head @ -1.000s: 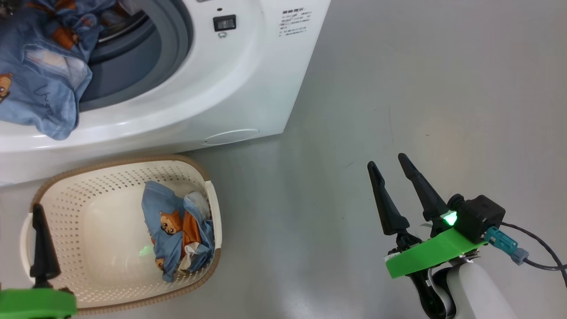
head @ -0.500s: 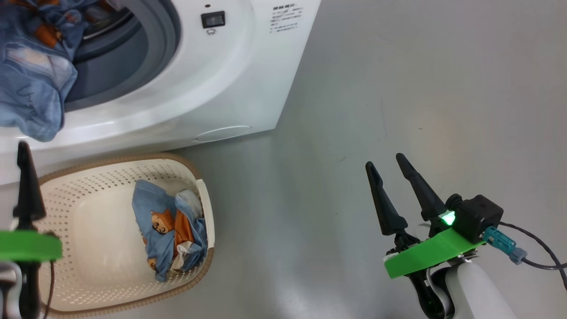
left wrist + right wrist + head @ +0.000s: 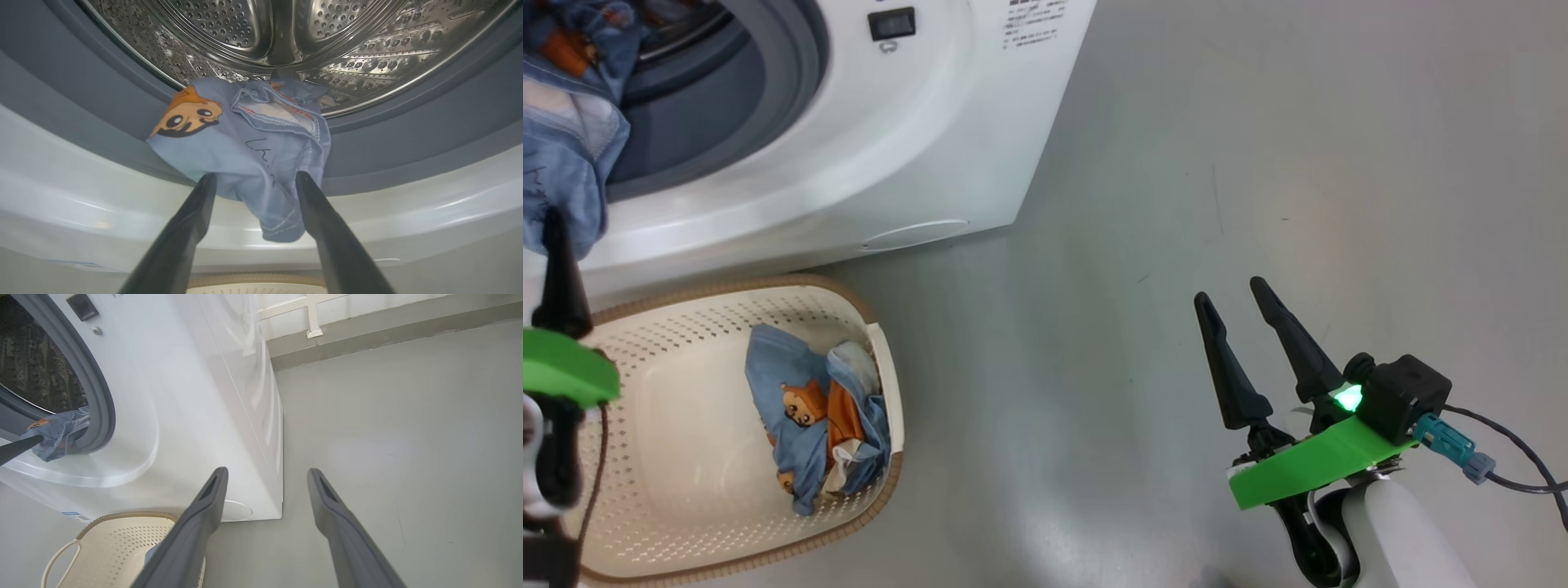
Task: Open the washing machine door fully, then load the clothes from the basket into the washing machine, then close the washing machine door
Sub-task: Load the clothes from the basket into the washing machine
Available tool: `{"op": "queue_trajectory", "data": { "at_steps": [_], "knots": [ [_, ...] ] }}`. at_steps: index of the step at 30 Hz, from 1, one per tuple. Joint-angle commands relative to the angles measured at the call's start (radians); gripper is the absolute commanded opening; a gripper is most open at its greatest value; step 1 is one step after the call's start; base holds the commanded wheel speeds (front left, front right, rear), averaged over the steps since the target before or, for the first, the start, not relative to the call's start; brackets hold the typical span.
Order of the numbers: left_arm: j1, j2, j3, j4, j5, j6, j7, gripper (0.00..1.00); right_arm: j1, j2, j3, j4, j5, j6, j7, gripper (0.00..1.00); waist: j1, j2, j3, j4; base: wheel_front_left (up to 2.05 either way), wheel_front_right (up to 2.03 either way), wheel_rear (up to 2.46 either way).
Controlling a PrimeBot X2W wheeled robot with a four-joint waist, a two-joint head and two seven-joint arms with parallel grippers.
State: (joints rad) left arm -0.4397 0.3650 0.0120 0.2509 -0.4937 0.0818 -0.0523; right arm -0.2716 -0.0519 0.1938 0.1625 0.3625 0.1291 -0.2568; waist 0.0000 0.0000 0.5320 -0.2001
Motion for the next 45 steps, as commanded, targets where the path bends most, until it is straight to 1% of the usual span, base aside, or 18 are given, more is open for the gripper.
{"op": "queue_trajectory", "data": {
  "at_steps": [1, 3, 7, 9, 10, 11, 12, 13, 18, 22, 26, 35, 45],
  "knots": [
    [-0.041, 0.040, 0.036, 0.002, -0.011, -0.002, 0.008, 1.00, 0.007, 0.002, 0.025, -0.023, 0.004, 0.002, -0.005, 1.00, 0.0000, 0.0000, 0.004, -0.004, 0.00, 0.00, 0.00],
    [-0.060, 0.037, 0.039, 0.029, -0.022, 0.006, 0.027, 1.00, 0.007, 0.002, 0.027, -0.023, 0.005, 0.002, -0.005, 1.00, 0.0000, 0.0000, 0.007, -0.007, 0.00, 0.00, 0.00],
    [-0.096, 0.030, 0.044, 0.076, -0.056, 0.008, 0.075, 1.00, 0.007, 0.002, 0.032, -0.022, 0.010, 0.002, -0.005, 1.00, 0.0000, 0.0000, 0.011, -0.011, 0.00, 0.00, 0.00],
    [-0.115, 0.034, 0.044, 0.085, -0.055, 0.011, 0.074, 1.00, 0.006, 0.002, 0.034, -0.021, 0.011, 0.002, -0.005, 1.00, 0.0000, 0.0000, 0.014, -0.013, 0.00, 0.00, 0.00],
    [-0.123, 0.032, 0.044, 0.091, -0.058, 0.012, 0.076, 0.85, 0.006, 0.002, 0.033, -0.020, 0.010, 0.002, -0.005, 1.00, 0.0000, 0.0000, 0.014, -0.012, 0.00, 0.00, 0.00],
    [-0.130, 0.031, 0.043, 0.098, -0.060, 0.013, 0.077, 0.53, 0.006, 0.002, 0.033, -0.019, 0.009, 0.002, -0.005, 1.00, 0.0000, 0.0000, 0.014, -0.012, 0.00, 0.00, 0.00],
    [-0.136, 0.034, 0.039, 0.104, -0.056, 0.011, 0.075, 0.30, 0.005, 0.002, 0.034, -0.018, 0.010, 0.002, -0.005, 1.00, 0.0000, 0.0000, 0.013, -0.013, 0.00, 0.00, 0.00],
    [-0.142, 0.034, 0.036, 0.109, -0.055, 0.009, 0.073, 0.00, 0.005, 0.002, 0.034, -0.017, 0.010, 0.002, -0.005, 1.00, 0.0000, 0.0000, 0.012, -0.013, 0.00, 0.00, 0.00],
    [-0.161, 0.033, 0.001, 0.109, -0.039, -0.021, 0.051, 0.00, 0.008, 0.002, 0.032, -0.013, 0.008, 0.002, -0.005, 1.00, 0.0000, 0.0000, 0.003, -0.010, 0.00, 0.00, 0.00],
    [-0.185, 0.041, -0.031, 0.087, -0.011, -0.044, 0.020, 0.00, 0.008, 0.002, 0.028, -0.013, 0.008, 0.002, -0.005, 1.00, 0.0000, 0.0000, 0.000, -0.007, 0.00, 0.00, 0.00],
    [-0.233, 0.058, -0.064, 0.079, 0.027, -0.058, 0.001, 0.00, 0.005, 0.002, 0.029, -0.014, 0.011, 0.002, -0.005, 1.00, 0.0000, 0.0000, 0.005, -0.007, 0.00, 0.00, 0.00],
    [-0.390, 0.099, -0.127, 0.118, 0.088, -0.082, 0.034, 0.00, -0.004, 0.002, 0.039, -0.021, 0.024, 0.002, -0.005, 1.00, 0.0000, 0.0000, 0.039, -0.037, 0.00, 0.00, 0.00],
    [-0.556, 0.140, -0.152, 0.202, 0.116, -0.098, 0.071, 0.00, -0.012, 0.002, 0.049, -0.038, 0.045, 0.002, -0.005, 1.00, 0.0000, 0.0000, 0.109, -0.080, 0.00, 0.00, 0.00]
  ]
}}
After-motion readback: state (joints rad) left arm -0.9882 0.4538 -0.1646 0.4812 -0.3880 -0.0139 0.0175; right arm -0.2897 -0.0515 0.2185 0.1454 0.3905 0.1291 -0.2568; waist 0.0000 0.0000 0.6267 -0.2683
